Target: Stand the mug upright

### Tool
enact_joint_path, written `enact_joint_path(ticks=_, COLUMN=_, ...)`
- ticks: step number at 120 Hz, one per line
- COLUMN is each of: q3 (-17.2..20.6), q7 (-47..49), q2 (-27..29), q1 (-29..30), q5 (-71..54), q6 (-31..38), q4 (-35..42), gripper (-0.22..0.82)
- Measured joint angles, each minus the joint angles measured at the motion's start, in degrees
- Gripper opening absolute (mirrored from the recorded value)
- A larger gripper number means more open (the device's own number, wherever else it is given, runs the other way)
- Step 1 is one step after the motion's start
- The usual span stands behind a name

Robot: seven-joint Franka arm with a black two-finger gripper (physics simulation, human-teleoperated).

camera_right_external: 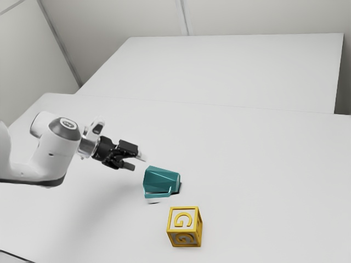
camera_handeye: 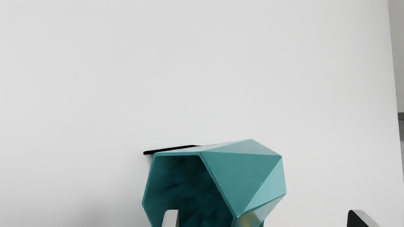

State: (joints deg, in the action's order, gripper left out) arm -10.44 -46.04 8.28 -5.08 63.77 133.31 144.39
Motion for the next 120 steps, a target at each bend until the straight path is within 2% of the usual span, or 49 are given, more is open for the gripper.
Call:
enact_joint_path(ticks=54, q3=-0.4, q7=-15.0, q2=-3.9, q1=0.0, q5=14.5, q6=0.0, q4=2.5, gripper=0.58)
enact_joint_path(ticks=120, q3=-0.5, q7=-26.1, q2=-4.4, q1=-2.2, q5=20.7, q6=-1.4, q4=3.6, gripper=0.58)
